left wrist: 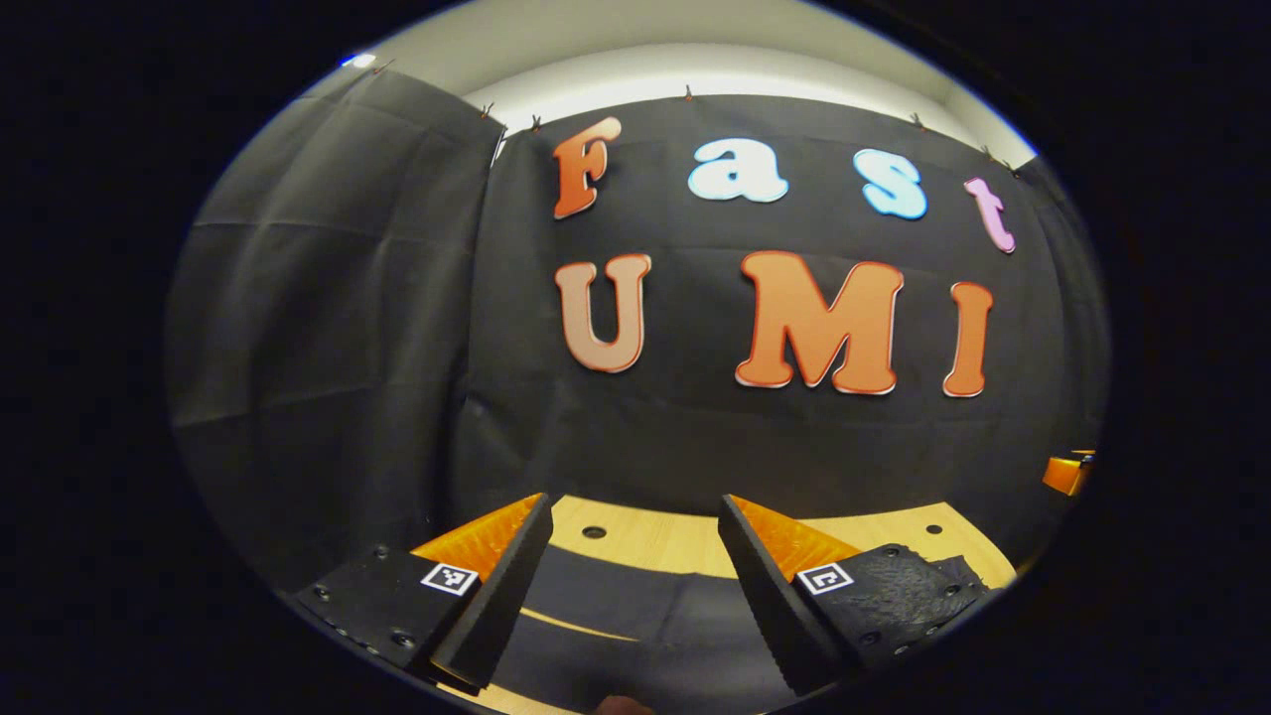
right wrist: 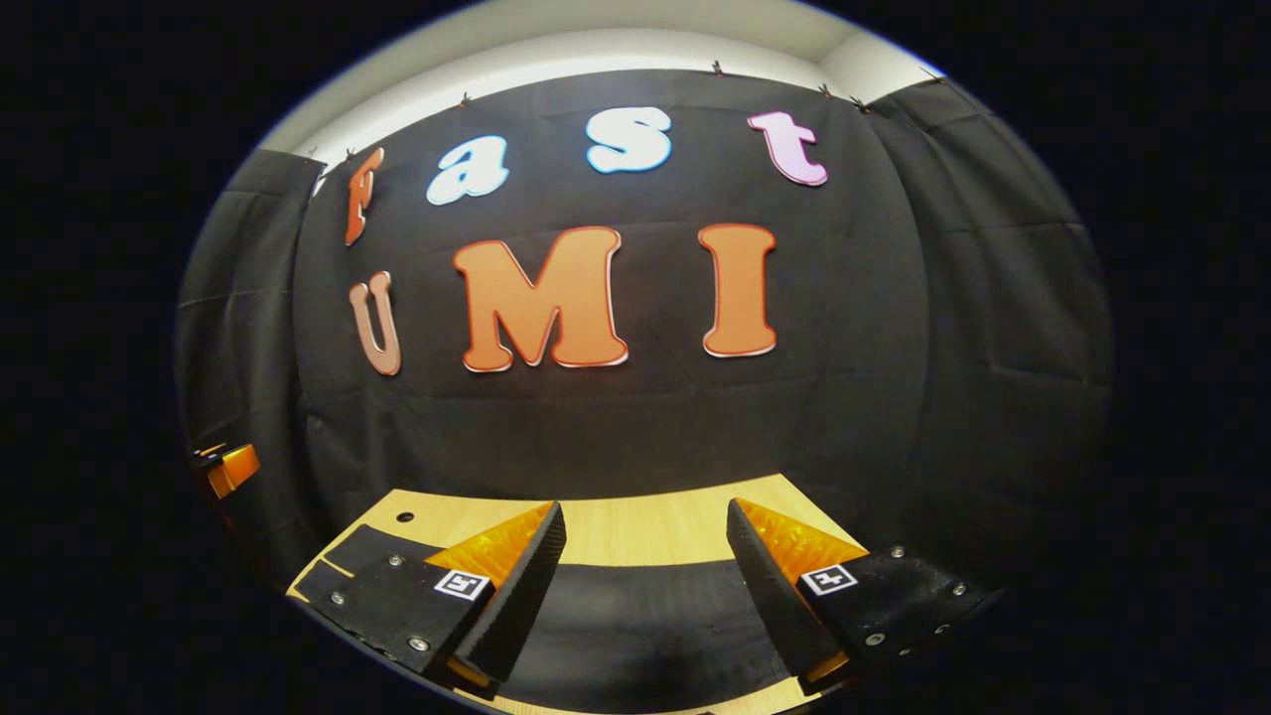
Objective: Grasp the waist and the cuffs of the jeans and fold them to make the two legs overlap; first hold the waist and fold one-third of the jeans toward the cuffs, then hold the cuffs and fold the remaining one-third in the same direction to finish folding.
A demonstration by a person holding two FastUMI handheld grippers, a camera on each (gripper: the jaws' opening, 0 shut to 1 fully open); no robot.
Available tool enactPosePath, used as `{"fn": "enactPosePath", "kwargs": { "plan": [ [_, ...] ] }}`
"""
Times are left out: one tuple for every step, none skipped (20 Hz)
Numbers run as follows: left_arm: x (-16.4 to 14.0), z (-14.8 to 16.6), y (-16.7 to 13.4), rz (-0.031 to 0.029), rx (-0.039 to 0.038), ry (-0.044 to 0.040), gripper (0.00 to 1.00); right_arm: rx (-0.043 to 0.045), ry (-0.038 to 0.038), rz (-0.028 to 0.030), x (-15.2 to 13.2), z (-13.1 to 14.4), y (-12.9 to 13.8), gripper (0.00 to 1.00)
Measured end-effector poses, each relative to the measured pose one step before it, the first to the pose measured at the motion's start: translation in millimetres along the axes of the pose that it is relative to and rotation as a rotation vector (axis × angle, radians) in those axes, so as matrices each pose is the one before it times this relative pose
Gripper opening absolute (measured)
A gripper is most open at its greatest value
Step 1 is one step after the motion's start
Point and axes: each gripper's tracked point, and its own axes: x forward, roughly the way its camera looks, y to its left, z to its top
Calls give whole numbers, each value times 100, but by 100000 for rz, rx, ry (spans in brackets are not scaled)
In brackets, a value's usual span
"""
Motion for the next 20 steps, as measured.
{"fn": "enactPosePath", "kwargs": {
  "plan": [
    [492, -944, 923, 1389, -538, 3192, 100, -580, 1537, -1700, 117, -587, -731, 98],
    [486, -928, 880, 1586, -465, 3310, 100, -799, 1568, -1839, 147, -489, -556, 100],
    [462, -1045, 898, 1591, -556, 3339, 100, -333, 2050, -1528, 177, -725, -615, 98],
    [381, -826, 947, 1328, -542, 3412, 100, 747, 2618, -1193, 132, -840, -443, 98],
    [472, -1014, 868, 1306, -643, 3492, 100, 1707, 3180, -614, 159, -837, -364, 98],
    [584, -922, 965, 1254, -768, 3879, 100, 2069, 3341, -840, 298, -1021, -456, 98],
    [499, -1097, 1117, 1507, -1115, 4226, 100, 2156, 4004, -1256, 305, -1092, -581, 98],
    [742, -1027, 1291, 1636, -1616, 4423, 100, 2135, 4083, -999, 590, -1109, -559, 98],
    [996, -1244, 1114, 1919, -1496, 5048, 100, 2405, 3905, -1339, 497, -992, -686, 98],
    [878, -815, 1170, 2031, -1960, 4951, 100, 2873, 4003, -1036, 701, -995, -635, 98],
    [939, -1140, 818, 1520, -1572, 4986, 100, 3225, 4052, -892, 771, -911, -440, 98],
    [1075, -949, 1161, 2433, -2295, 5478, 99, 3410, 3718, -1308, 839, -914, -587, 98],
    [1101, -1029, 574, 1720, -1542, 5541, 98, 3014, 3758, -1632, 771, -759, -690, 98],
    [1114, -943, 985, 2744, -1224, 5908, 100, 2472, 3585, -2453, 719, -987, -874, 98],
    [1189, -734, 479, 2092, -1220, 4620, 94, 2459, 4344, -2477, 715, -1044, -893, 97],
    [913, -597, 121, 1334, -2046, 4488, 98, 2734, 4119, -1485, -51, -1110, -972, 97],
    [488, -82, 179, 245, -2521, 3116, 98, 3742, 3375, -1399, 488, -634, -886, 98],
    [326, 19, 247, 168, -2511, 3360, 98, 4234, 3050, -668, 762, -498, -933, 98],
    [339, 161, 592, 448, -2474, 2379, 98, 5028, 2988, -1235, 675, -397, -874, 98],
    [509, -245, 571, 1085, -1952, 2730, 98, 4605, 3190, -605, 843, -443, -615, 98]
  ]
}}
